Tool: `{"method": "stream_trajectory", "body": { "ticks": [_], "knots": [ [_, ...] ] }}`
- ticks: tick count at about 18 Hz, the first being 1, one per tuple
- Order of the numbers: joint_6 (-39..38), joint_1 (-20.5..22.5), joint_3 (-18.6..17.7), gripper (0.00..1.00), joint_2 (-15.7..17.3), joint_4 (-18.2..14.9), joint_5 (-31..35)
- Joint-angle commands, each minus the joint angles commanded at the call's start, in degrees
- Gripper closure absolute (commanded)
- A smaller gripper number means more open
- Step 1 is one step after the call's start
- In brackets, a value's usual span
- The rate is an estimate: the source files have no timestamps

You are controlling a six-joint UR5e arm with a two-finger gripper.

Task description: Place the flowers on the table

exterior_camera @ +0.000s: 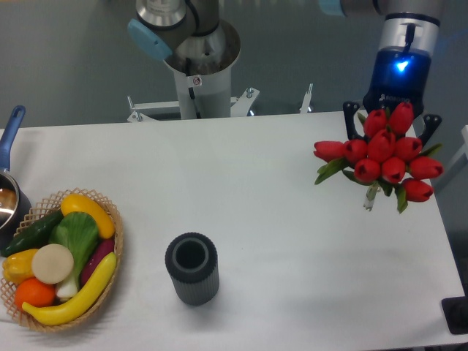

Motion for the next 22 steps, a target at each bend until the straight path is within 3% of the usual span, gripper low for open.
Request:
{"method": "stream_trajectory", "body": {
  "ticks": [4, 12, 22],
  "knots": [
    [2.7, -3.7, -0.3, 0.53, -1.1, -0.2, 10.0],
    [10.0, -8.1, -1.0, 0.53, -7.0, -0.4, 24.2],
    [13.8, -9.6, -1.1, 0.53, -12.7, -0.4, 28.6]
  ]
}}
